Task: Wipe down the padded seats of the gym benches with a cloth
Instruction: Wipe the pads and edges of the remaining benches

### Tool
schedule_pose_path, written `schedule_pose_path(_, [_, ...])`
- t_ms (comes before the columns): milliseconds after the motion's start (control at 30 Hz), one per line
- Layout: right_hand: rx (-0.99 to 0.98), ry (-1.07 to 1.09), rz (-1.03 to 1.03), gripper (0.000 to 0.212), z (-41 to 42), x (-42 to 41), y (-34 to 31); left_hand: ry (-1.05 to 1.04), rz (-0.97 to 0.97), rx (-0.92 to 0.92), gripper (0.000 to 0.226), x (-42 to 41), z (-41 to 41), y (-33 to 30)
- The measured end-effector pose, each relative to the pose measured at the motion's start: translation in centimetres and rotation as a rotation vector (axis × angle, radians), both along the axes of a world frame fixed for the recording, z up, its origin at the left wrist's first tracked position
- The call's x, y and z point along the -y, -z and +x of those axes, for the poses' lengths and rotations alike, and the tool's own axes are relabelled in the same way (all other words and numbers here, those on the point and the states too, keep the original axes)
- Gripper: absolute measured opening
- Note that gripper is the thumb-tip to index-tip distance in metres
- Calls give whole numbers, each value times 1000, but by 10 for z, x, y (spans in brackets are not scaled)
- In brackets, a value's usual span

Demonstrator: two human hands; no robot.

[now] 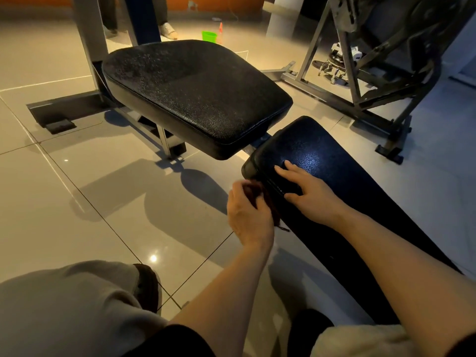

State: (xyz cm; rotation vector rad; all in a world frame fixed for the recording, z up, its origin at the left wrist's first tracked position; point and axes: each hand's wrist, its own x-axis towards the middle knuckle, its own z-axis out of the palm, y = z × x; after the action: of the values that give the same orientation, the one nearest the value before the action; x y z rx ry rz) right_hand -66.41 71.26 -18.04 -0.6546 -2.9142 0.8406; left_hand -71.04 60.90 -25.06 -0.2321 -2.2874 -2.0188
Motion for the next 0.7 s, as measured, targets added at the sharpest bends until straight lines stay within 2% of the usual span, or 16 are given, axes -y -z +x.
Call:
schedule_pose_path(67, [1,4,-4,68,2,1,2,-18,-7,-9,25,-5,-6,-4])
schedule_pose_path(267, [27,-2,14,70,2,0,1,315,-169,10,27,3,25,21])
schedule_pose_path(300, [28,-3,8,70,3,0,1,282,-153,52,25,5,24,20])
schedule_pose_path(400, [28,-6,6,70,3,-1,0,0,-69,141,24,4,7,5])
schedule_pose_path(500, [29,1,23,72,3,1,3,-87,-21,72,23,-3,-3,-8])
schedule_pose_path(600, [25,-12,25,72,2,0,3,55,-51,-59,20,-5,5,-2])
schedule_pose_path(700, [33,-22,23,70,2,-2,1,267,-112,5,13,4,15,17])
